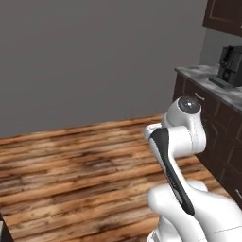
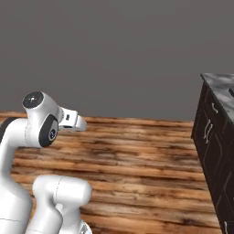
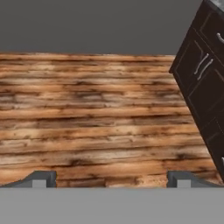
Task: Locate and retrieve the dish brush and sponge from the cabinet. Place them next to the sink.
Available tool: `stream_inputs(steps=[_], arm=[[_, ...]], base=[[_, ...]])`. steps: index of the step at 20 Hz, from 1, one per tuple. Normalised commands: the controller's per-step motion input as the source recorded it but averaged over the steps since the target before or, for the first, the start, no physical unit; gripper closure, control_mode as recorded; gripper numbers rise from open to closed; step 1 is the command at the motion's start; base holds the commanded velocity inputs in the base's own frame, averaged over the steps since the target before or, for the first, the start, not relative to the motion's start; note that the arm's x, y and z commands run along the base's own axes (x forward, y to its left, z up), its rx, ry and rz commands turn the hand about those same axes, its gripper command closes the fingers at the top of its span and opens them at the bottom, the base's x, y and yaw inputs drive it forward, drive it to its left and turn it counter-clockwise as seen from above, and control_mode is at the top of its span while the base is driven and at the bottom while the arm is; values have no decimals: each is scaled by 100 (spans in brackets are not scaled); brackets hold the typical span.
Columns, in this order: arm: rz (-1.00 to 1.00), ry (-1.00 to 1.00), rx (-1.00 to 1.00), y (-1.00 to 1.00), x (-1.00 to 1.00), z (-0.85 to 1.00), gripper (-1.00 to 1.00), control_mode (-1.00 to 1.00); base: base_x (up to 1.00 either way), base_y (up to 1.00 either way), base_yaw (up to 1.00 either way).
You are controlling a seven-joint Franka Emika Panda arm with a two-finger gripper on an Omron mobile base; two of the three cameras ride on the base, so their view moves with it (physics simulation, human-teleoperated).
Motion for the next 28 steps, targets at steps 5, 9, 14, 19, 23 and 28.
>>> stream_inputs(steps=[5, 9, 14, 19, 23, 28], arm=[[0, 0, 0, 0, 0, 0, -100, 100], [0, 0, 0, 0, 0, 0, -100, 100], [0, 0, 0, 0, 0, 0, -100, 100], [0, 0, 0, 0, 0, 0, -100, 100], [0, 0, 0, 0, 0, 0, -100, 100], [0, 0, 0, 0, 0, 0, -100, 100]], base=[[0, -2, -48], [0, 0, -49], [0, 0, -50], [-1, 0, -48], [-1, 0, -48], [-2, -2, -44]])
